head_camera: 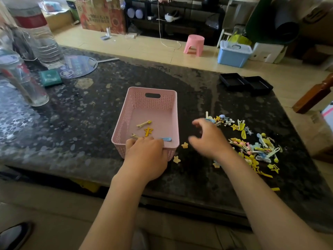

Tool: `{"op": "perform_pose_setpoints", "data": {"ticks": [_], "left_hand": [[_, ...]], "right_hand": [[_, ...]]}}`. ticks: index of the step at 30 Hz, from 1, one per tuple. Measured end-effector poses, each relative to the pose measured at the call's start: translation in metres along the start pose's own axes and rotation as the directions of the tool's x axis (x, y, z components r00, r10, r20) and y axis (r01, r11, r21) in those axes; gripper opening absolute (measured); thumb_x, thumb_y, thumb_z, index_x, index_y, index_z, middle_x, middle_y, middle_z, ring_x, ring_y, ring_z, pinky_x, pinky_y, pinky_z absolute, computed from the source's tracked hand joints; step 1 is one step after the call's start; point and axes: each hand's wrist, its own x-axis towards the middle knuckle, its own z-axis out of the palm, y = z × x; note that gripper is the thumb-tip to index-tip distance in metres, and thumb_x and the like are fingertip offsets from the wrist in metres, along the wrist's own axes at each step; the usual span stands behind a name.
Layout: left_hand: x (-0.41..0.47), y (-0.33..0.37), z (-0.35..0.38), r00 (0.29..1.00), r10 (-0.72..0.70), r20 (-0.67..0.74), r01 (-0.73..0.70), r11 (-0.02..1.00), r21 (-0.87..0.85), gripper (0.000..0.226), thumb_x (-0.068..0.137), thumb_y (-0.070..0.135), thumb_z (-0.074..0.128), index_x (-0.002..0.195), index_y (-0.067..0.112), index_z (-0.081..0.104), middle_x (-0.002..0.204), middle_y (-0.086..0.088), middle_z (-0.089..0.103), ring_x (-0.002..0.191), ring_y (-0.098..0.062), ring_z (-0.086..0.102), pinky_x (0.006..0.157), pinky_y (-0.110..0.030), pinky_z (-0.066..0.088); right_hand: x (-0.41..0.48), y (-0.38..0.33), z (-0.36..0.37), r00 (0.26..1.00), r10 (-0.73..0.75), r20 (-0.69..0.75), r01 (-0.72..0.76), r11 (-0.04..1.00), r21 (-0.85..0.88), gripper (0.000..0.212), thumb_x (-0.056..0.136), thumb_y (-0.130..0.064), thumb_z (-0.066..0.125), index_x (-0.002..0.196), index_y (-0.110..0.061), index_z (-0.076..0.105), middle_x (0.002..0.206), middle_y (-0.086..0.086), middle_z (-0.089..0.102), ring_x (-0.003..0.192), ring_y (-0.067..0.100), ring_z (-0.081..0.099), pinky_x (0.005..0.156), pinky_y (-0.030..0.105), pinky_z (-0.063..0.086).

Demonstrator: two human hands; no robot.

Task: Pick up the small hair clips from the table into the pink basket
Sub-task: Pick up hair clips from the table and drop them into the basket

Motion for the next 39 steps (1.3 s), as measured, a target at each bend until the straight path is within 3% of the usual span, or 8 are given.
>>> {"op": "perform_pose_setpoints", "data": {"ticks": [3, 5, 11, 19, 24, 29, 34, 39], "left_hand": [[0.000, 0.002, -0.001, 1.000, -0.010, -0.002, 0.010, 1.000, 0.010, 0.024, 0.096, 0.038, 0.036, 0.092, 0.026, 0.057, 0.092, 0.005, 0.056, 0.089, -0.018, 0.050, 0.090, -0.041, 0.030], [0.000, 0.003, -0.001, 1.000, -0.021, 0.003, 0.021, 1.000, 0.001, 0.024, 0.096, 0.038, 0.036, 0.093, 0.027, 0.057, 0.094, 0.005, 0.056, 0.090, -0.018, 0.050, 0.091, -0.041, 0.030], [-0.001, 0.002, 0.002, 0.999, -0.020, -0.027, 0.021, 1.000, 0.017, 0.025, 0.097, 0.040, 0.036, 0.093, 0.027, 0.056, 0.096, 0.006, 0.058, 0.092, -0.019, 0.051, 0.092, -0.041, 0.030], [-0.001, 0.003, 0.002, 0.999, -0.017, -0.037, 0.017, 1.000, 0.014, 0.020, 0.097, 0.039, 0.037, 0.091, 0.027, 0.052, 0.094, 0.006, 0.056, 0.088, -0.016, 0.048, 0.092, -0.041, 0.029], [-0.001, 0.001, 0.003, 0.999, 0.001, -0.038, -0.001, 1.000, 0.014, 0.023, 0.097, 0.041, 0.037, 0.093, 0.027, 0.055, 0.096, 0.006, 0.057, 0.090, -0.018, 0.049, 0.091, -0.041, 0.031], [-0.002, 0.000, 0.002, 0.999, 0.008, -0.033, -0.008, 1.000, -0.004, 0.022, 0.097, 0.039, 0.037, 0.096, 0.026, 0.056, 0.099, 0.006, 0.057, 0.093, -0.017, 0.048, 0.092, -0.041, 0.029], [-0.003, 0.003, 0.000, 1.000, 0.021, -0.011, -0.021, 1.000, 0.006, 0.025, 0.095, 0.040, 0.040, 0.108, 0.027, 0.058, 0.105, 0.005, 0.057, 0.099, -0.020, 0.048, 0.090, -0.041, 0.026], [-0.007, 0.012, 0.001, 0.997, 0.072, -0.009, -0.072, 0.997, 0.006, 0.024, 0.093, 0.038, 0.044, 0.110, 0.029, 0.059, 0.104, 0.007, 0.055, 0.099, -0.018, 0.048, 0.089, -0.039, 0.027]], "right_hand": [[-0.011, 0.016, 0.023, 0.954, 0.024, 0.298, 0.015, 0.992, -0.129, 0.094, 0.080, -0.045, 0.075, 0.155, -0.030, 0.021, 0.164, 0.001, 0.018, 0.148, 0.024, 0.023, 0.117, 0.042, 0.030], [-0.011, 0.018, 0.035, 0.938, 0.003, 0.347, 0.081, 0.971, -0.227, 0.096, 0.079, -0.056, 0.071, 0.156, -0.038, 0.016, 0.166, 0.000, 0.010, 0.152, 0.028, 0.010, 0.120, 0.048, 0.021], [-0.015, 0.012, 0.046, 0.948, -0.235, 0.213, 0.301, 0.879, -0.369, 0.034, 0.097, -0.035, 0.057, 0.130, -0.031, 0.063, 0.135, 0.001, 0.054, 0.122, 0.026, 0.047, 0.097, 0.041, 0.046], [-0.010, 0.003, 0.054, 0.975, -0.126, 0.182, 0.162, 0.966, -0.201, 0.022, 0.093, -0.016, 0.064, 0.114, -0.020, 0.066, 0.110, 0.005, 0.058, 0.102, 0.024, 0.058, 0.082, 0.034, 0.050], [-0.006, 0.002, 0.045, 0.984, 0.005, 0.175, 0.015, 0.993, -0.114, 0.022, 0.087, -0.010, 0.067, 0.077, -0.027, 0.060, 0.088, -0.004, 0.060, 0.080, 0.014, 0.056, 0.065, 0.025, 0.042], [0.000, 0.008, 0.020, 0.994, 0.081, -0.071, -0.073, 0.991, 0.109, 0.019, 0.082, -0.010, 0.074, 0.073, -0.025, 0.066, 0.074, -0.008, 0.065, 0.073, 0.010, 0.062, 0.058, 0.021, 0.045], [-0.001, -0.021, -0.009, 0.936, 0.044, -0.348, 0.134, 0.872, 0.471, 0.016, 0.081, -0.008, 0.078, 0.075, -0.022, 0.070, 0.072, -0.003, 0.071, 0.069, 0.012, 0.070, 0.065, 0.029, 0.060], [-0.012, -0.044, 0.004, 0.947, -0.195, -0.256, 0.292, 0.856, 0.427, 0.012, 0.089, -0.018, 0.072, 0.101, -0.020, 0.075, 0.095, -0.010, 0.072, 0.087, 0.002, 0.068, 0.076, 0.021, 0.058]]}}
